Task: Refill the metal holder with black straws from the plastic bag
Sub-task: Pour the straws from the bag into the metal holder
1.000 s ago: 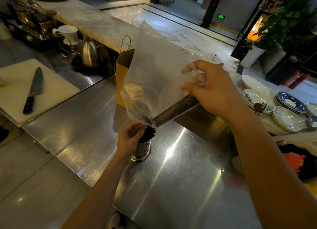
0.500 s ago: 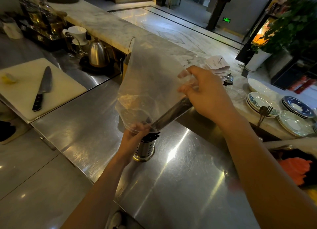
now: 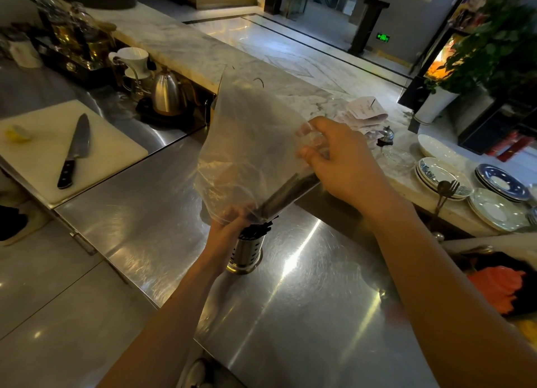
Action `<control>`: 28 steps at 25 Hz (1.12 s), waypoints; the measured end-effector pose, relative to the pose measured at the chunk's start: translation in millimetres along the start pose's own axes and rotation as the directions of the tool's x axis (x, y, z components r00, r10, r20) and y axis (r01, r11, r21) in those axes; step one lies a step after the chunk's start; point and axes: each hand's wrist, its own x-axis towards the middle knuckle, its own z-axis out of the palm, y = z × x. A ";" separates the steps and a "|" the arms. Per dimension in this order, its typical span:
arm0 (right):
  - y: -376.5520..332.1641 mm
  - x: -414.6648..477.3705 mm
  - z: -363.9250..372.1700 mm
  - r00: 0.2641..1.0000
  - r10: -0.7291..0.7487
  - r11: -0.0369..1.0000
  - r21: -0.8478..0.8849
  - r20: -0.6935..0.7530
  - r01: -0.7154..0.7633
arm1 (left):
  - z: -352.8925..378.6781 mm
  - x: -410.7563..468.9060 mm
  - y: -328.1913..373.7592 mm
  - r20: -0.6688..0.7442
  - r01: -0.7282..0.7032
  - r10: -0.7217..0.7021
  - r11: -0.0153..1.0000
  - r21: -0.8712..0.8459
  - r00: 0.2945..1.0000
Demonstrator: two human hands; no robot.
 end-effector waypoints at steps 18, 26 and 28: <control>16.6 -2.1 -6.2 0.987 0.123 0.988 0.078 0.108 -0.132 | -2.6 5.4 -7.8 -0.021 0.011 -0.010 1.000 0.025 1.000; 19.5 1.2 -7.0 0.984 0.170 0.959 0.223 0.047 -0.176 | -0.7 2.0 -0.7 0.024 -0.043 0.041 0.994 0.097 0.999; 21.0 2.5 -8.5 0.981 0.180 0.956 0.225 0.067 -0.190 | -1.7 2.6 -1.9 -0.003 -0.035 0.036 0.994 0.107 0.999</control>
